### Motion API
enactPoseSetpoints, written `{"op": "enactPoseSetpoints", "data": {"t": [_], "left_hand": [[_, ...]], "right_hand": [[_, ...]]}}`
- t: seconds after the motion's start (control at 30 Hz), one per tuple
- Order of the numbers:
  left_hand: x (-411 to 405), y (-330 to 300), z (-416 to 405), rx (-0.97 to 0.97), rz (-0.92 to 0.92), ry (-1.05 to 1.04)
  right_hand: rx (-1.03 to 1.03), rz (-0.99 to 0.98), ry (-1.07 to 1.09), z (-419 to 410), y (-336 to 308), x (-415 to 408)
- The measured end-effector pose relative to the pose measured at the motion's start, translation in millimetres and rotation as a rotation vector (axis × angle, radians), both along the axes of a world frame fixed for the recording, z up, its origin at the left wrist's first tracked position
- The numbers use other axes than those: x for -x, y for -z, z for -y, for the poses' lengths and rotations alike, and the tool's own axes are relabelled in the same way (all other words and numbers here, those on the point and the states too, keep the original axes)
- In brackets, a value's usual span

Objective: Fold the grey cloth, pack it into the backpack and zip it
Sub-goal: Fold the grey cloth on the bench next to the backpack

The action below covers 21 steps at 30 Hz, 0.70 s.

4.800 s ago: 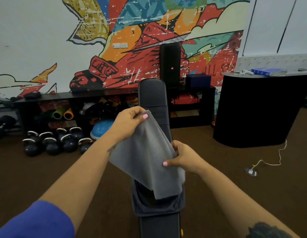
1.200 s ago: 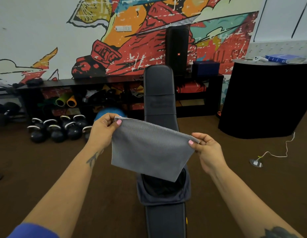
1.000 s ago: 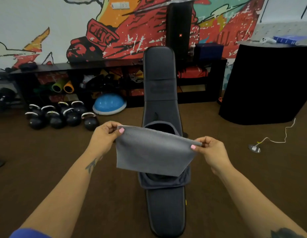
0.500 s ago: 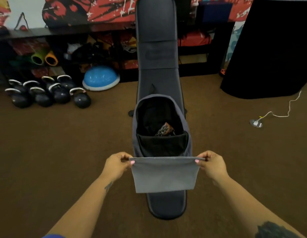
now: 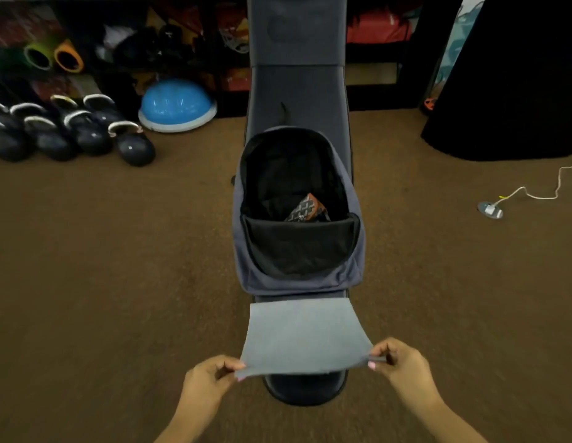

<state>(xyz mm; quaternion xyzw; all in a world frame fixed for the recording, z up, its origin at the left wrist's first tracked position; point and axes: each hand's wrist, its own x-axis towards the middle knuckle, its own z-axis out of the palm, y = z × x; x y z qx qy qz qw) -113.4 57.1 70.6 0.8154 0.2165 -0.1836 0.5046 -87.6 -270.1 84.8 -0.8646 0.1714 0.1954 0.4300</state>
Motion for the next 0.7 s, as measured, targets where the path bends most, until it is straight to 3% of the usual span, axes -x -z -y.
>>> {"op": "enactPoseSetpoints", "data": {"t": [0.17,0.33,0.7], "left_hand": [[30,61,8,-0.034,-0.095,0.042],[43,75,13,-0.069,-0.080,0.106],[-38,96,29,-0.026,0.082,-0.062]], "right_hand": [[0.006,-0.079,0.039,3,42,24],[0.007,-0.096,0.023,9,56,28],[-0.070,0.092,0.169,-11,110,-63]]}}
